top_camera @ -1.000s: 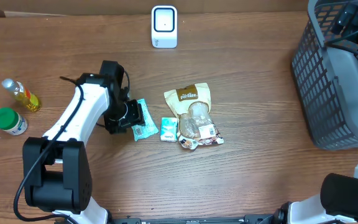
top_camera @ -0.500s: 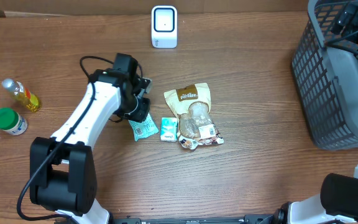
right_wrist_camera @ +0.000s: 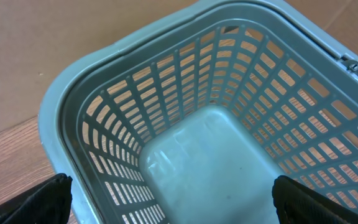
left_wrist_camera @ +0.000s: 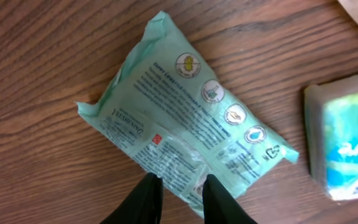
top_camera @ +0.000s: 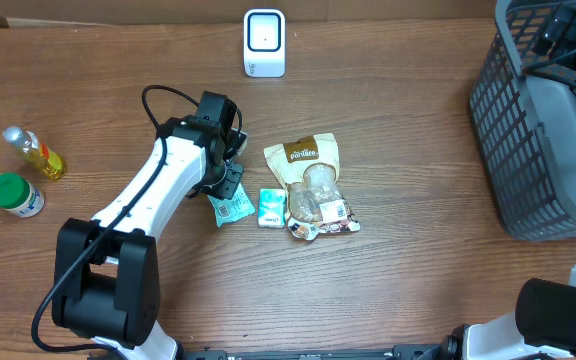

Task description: Scan the item barcode

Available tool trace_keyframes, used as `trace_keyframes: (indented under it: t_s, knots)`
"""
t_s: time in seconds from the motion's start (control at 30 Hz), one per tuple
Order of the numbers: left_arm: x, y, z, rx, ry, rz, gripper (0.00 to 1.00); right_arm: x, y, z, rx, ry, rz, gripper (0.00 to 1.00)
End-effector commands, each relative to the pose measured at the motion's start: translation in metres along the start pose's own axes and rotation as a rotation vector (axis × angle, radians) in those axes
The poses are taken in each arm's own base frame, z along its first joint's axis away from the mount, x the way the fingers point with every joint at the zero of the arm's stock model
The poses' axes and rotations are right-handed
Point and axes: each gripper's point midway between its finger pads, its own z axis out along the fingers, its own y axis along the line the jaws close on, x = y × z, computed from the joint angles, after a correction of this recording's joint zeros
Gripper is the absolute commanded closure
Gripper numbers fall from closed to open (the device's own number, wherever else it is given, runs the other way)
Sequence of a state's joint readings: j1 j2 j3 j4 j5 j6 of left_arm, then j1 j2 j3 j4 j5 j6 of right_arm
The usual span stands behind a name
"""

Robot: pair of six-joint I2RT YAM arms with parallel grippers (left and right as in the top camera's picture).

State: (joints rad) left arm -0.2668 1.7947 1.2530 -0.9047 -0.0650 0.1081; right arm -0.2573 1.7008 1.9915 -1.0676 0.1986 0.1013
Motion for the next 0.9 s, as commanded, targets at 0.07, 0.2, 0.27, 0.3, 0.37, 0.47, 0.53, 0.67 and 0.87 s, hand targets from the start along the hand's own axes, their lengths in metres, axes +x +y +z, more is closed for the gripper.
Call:
trace_keyframes:
  t_s: [0.07, 0.2, 0.27, 0.3, 0.37, 0.47, 0.53, 0.67, 0.87]
  knots:
    - [0.003, 0.001, 0.018, -0.017, 0.030, -0.031, 0.85, -0.009, -0.002, -0.009, 0.005, -0.032, 0.010, 0.00]
    - [-0.005, 0.000, 0.018, -0.007, -0.003, -0.041, 0.87, -0.009, -0.002, -0.009, 0.005, -0.032, 0.010, 0.00]
    - [-0.008, -0.007, 0.018, 0.035, -0.013, -0.040, 0.85, -0.009, -0.002, -0.009, 0.005, -0.032, 0.010, 0.00]
    - [-0.008, -0.013, 0.018, 0.070, -0.015, -0.040, 0.84, -0.009, -0.002, -0.009, 0.005, -0.032, 0.010, 0.00]
    - [-0.007, -0.021, 0.017, 0.115, -0.011, -0.043, 0.84, -0.009, -0.002, -0.009, 0.005, -0.032, 0.010, 0.00]
    - [-0.002, -0.022, 0.021, 0.113, 0.003, -0.042, 0.84, -0.009, -0.002, -0.009, 0.005, -0.032, 0.010, 0.00]
    - [0.003, -0.022, 0.026, 0.112, 0.017, -0.043, 0.84, -0.009, -0.002, -0.009, 0.005, -0.032, 0.010, 0.00]
    - [0.011, -0.022, 0.032, 0.109, 0.033, -0.067, 0.84, -0.009, -0.002, -0.009, 0.005, -0.032, 0.010, 0.00]
    - [0.012, -0.023, 0.040, 0.109, 0.017, -0.087, 0.85, -0.009, -0.002, -0.009, 0.005, -0.032, 0.010, 0.00]
